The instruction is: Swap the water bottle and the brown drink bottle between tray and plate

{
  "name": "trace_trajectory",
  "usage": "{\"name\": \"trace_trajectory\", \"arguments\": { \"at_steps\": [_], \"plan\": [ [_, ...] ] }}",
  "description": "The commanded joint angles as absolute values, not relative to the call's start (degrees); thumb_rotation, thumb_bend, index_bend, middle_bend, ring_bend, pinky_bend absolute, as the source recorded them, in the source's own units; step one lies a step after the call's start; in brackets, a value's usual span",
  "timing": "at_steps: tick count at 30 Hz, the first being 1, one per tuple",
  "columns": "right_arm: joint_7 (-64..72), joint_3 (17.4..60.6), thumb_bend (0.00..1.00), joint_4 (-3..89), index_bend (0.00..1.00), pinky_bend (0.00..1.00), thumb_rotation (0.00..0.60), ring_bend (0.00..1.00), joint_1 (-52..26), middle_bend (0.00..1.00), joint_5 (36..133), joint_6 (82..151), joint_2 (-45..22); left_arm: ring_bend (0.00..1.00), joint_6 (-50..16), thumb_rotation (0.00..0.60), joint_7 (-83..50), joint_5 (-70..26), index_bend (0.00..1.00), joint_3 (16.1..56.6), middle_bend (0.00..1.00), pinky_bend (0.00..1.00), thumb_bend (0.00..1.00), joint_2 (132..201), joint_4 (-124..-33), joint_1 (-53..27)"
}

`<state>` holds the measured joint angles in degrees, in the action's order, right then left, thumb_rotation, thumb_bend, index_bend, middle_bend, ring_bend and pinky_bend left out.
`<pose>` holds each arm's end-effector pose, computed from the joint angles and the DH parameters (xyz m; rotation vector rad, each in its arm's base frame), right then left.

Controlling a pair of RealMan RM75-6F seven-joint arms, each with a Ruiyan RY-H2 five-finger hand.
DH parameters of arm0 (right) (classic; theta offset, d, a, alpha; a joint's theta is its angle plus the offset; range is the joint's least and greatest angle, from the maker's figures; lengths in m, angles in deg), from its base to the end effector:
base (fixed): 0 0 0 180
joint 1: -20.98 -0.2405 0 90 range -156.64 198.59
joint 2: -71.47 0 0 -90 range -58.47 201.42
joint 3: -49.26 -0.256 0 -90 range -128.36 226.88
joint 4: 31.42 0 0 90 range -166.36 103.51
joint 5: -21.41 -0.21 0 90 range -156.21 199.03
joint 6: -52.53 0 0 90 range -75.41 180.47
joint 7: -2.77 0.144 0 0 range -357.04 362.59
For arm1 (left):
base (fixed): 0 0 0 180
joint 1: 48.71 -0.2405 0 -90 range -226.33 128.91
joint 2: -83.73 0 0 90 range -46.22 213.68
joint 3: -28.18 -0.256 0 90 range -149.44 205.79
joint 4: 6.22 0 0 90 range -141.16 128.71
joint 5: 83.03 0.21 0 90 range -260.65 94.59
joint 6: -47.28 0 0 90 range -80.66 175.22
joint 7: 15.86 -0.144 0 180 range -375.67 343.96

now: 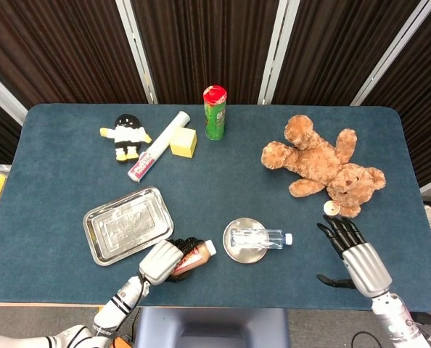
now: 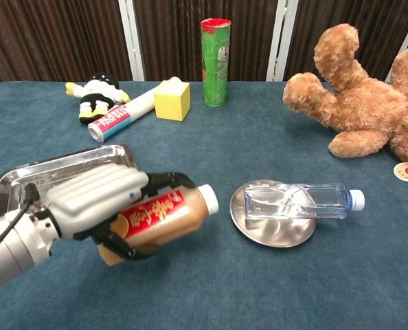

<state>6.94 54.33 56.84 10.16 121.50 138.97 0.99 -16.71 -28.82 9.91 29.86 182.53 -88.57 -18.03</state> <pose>-0.2729 -0.1759 0.1019 1.6962 -0.9086 1.1179 -0.1377 0.2412 -0.0678 -2.0619 -0.8401 -1.1927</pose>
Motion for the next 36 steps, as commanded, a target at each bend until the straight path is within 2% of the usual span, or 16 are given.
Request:
{"name": "trace_trajectory", "arguments": {
  "at_steps": [1, 6, 10, 14, 15, 18, 19, 21, 23, 25, 26, 29, 36],
  "plan": [
    [6.46, 54.25, 0.23, 56.93, 0.0, 0.0, 0.6, 0.0, 10.11, 0.0, 121.36, 138.47, 0.85, 0.96, -21.72, 0.6, -23.13, 13.98, 0.86, 31.55, 1.0, 1.0, 0.4, 177.99, -86.6, -16.99],
    [6.31, 54.36, 0.23, 57.34, 0.0, 0.0, 0.6, 0.0, 10.17, 0.0, 121.63, 137.97, 0.93, 0.96, -22.01, 0.6, -12.94, 15.56, 0.85, 32.14, 1.0, 0.99, 0.39, 174.18, -77.06, -14.26],
    [5.19, 54.49, 0.23, 57.52, 0.0, 0.0, 0.6, 0.0, 10.43, 0.0, 121.99, 137.81, 0.57, 0.91, -19.6, 0.6, -2.47, 15.28, 0.81, 30.15, 1.0, 0.93, 0.37, 175.31, -64.01, -12.74],
    [4.38, 54.74, 0.23, 57.64, 0.0, 0.0, 0.6, 0.0, 10.46, 0.0, 122.24, 137.12, 0.29, 0.76, -19.15, 0.6, 3.43, 15.83, 0.71, 27.85, 0.89, 0.7, 0.36, 177.81, -54.15, -12.49],
    [4.11, 54.79, 0.23, 57.65, 0.0, 0.0, 0.6, 0.0, 10.48, 0.0, 122.28, 136.96, 0.2, 0.69, -19.16, 0.6, 4.56, 15.9, 0.68, 27.41, 0.84, 0.6, 0.37, 178.24, -52.55, -12.52],
    [3.35, 54.81, 0.23, 57.77, 0.0, 0.0, 0.6, 0.0, 10.53, 0.0, 122.24, 136.48, -0.05, 0.52, -19.6, 0.6, 7.89, 16.23, 0.57, 25.91, 0.69, 0.42, 0.37, 178.91, -48.88, -12.8],
    [3.2, 54.76, 0.23, 57.77, 0.0, 0.0, 0.6, 0.0, 10.52, 0.0, 122.16, 136.35, -0.13, 0.45, -19.74, 0.6, 8.42, 16.39, 0.5, 25.48, 0.62, 0.36, 0.37, 178.88, -48.42, -12.88],
    [2.91, 54.66, 0.23, 57.73, 0.0, 0.0, 0.6, 0.0, 10.49, 0.0, 121.96, 136.03, -0.3, 0.32, -19.48, 0.6, 8.83, 16.41, 0.36, 24.78, 0.44, 0.25, 0.36, 178.6, -48.2, -13.01],
    [2.6, 54.61, 0.23, 57.74, 0.0, 0.0, 0.6, 0.0, 10.42, 0.0, 121.74, 135.53, -0.44, 0.13, -18.4, 0.6, 8.59, 15.99, 0.2, 24.28, 0.21, 0.15, 0.36, 177.78, -49.39, -13.01],
    [2.54, 54.64, 0.23, 57.85, 0.0, 0.0, 0.6, 0.0, 10.34, 0.0, 121.75, 135.2, -0.45, 0.02, -17.45, 0.6, 7.49, 15.3, 0.1, 24.09, 0.06, 0.08, 0.35, 176.67, -51.57, -13.11],
    [2.57, 54.64, 0.23, 57.89, 0.0, 0.0, 0.6, 0.0, 10.33, 0.0, 121.79, 135.18, -0.43, 0.0, -17.13, 0.6, 6.9, 14.98, 0.06, 24.03, 0.01, 0.07, 0.35, 176.09, -52.82, -13.21],
    [2.62, 54.67, 0.23, 58.01, 0.0, 0.0, 0.6, 0.0, 10.41, 0.0, 121.93, 135.27, -0.26, 0.0, -17.15, 0.6, 4.45, 13.95, 0.0, 24.2, 0.0, 0.05, 0.34, 174.01, -57.27, -13.72],
    [1.95, 55.04, 0.23, 58.82, 0.0, 0.0, 0.6, 0.0, 10.95, 0.0, 122.64, 135.91, 0.6, 0.0, -20.75, 0.6, -1.13, 11.78, 0.0, 24.78, 0.0, 0.04, 0.32, 166.86, -70.49, -16.57]
  ]
}}
